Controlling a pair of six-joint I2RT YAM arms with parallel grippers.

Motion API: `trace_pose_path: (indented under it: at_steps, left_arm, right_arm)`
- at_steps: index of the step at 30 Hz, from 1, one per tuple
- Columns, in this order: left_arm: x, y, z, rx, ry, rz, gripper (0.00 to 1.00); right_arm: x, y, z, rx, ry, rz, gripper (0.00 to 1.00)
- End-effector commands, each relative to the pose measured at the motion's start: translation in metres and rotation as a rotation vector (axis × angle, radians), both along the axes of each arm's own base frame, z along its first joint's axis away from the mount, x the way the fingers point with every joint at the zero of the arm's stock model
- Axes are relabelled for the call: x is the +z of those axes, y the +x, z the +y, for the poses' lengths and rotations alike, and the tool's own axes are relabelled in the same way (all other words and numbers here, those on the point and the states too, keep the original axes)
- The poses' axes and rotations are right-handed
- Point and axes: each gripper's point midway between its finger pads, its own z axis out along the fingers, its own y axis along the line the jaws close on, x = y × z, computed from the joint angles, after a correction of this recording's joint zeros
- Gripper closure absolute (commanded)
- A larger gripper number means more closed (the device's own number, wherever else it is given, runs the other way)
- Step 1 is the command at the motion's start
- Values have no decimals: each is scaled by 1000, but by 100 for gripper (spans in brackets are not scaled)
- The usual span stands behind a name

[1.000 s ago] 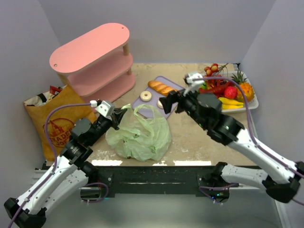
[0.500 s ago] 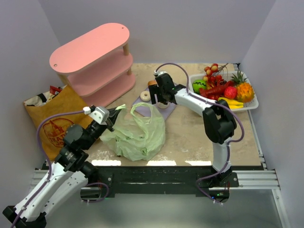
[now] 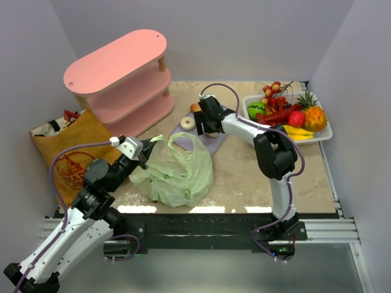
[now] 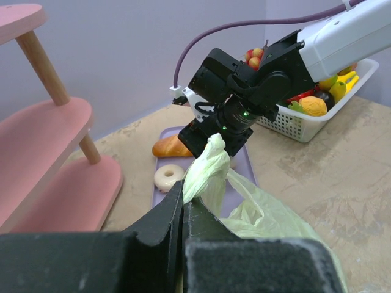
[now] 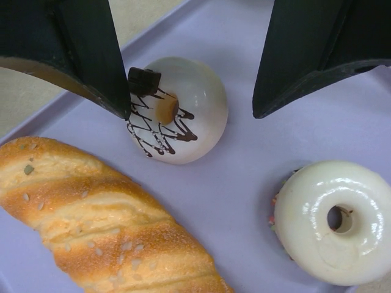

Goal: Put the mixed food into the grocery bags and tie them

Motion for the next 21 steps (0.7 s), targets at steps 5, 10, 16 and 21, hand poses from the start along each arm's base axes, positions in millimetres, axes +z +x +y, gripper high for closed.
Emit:
trace_pose_path:
  at_steps: [5, 10, 16, 21]
  left_arm:
    - [7, 0, -1, -9, 5, -43, 100]
    - [8, -1, -3, -19, 4, -44, 100]
    - [10, -3, -3, -24, -2, -55, 100]
    - [13, -4, -1, -19, -10, -63, 100]
  right_arm:
    - [-10, 3, -15, -35, -65, -17, 39]
    - [15, 4, -20, -40, -62, -70, 76]
    - [170, -24, 0, 87, 245, -334, 83]
    - [268, -107, 39, 456, 644, -491, 90]
